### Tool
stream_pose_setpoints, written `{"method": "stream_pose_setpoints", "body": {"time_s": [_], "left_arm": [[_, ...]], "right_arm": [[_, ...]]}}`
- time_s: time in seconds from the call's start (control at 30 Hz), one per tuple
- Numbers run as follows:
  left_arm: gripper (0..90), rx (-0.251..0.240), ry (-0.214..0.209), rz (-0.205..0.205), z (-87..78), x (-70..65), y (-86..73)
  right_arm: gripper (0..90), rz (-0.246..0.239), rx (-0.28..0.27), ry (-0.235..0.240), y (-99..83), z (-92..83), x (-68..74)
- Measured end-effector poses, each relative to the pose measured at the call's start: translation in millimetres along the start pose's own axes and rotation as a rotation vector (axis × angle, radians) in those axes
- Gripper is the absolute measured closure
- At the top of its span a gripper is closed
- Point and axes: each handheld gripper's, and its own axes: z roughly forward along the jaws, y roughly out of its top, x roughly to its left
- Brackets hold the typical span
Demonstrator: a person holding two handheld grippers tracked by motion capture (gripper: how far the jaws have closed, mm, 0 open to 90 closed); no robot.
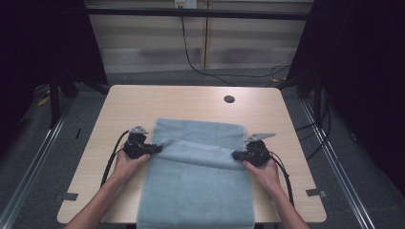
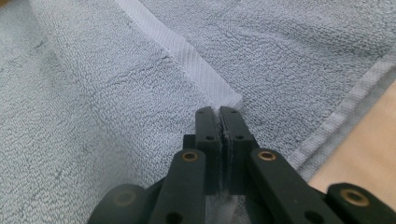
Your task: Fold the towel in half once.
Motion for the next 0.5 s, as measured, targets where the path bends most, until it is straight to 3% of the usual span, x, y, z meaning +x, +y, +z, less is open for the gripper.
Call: {"method": "stream_pose_setpoints", "body": {"time_s": [0.07, 0.1, 0.17, 0.33, 0.5], "left_arm": [[84.7, -0.025, 0.015, -0.036, 6.7, 8.9, 6.4], [84.8, -0.069, 0.026, -0.079, 13.7, 14.9, 9.3], [84.8, -0.086, 0.036, -0.095, 17.6, 18.5, 12.5], [84.8, -0.086, 0.044, -0.108, 21.3, 29.7, 19.3], [84.9, -0.103, 0.079, -0.111, 26.0, 40.6, 25.9]], "right_arm": [[87.1, -0.002, -0.002, -0.018, 8.8, 7.5, -6.9], [87.1, 0.005, -0.009, -0.023, 13.0, 11.4, -11.4], [87.1, 0.029, -0.005, -0.041, 21.2, 17.5, -19.0], [87.1, 0.047, -0.012, -0.05, 37.3, 31.5, -34.5], [87.1, 0.068, -0.009, -0.071, 52.6, 44.1, -43.7]]}}
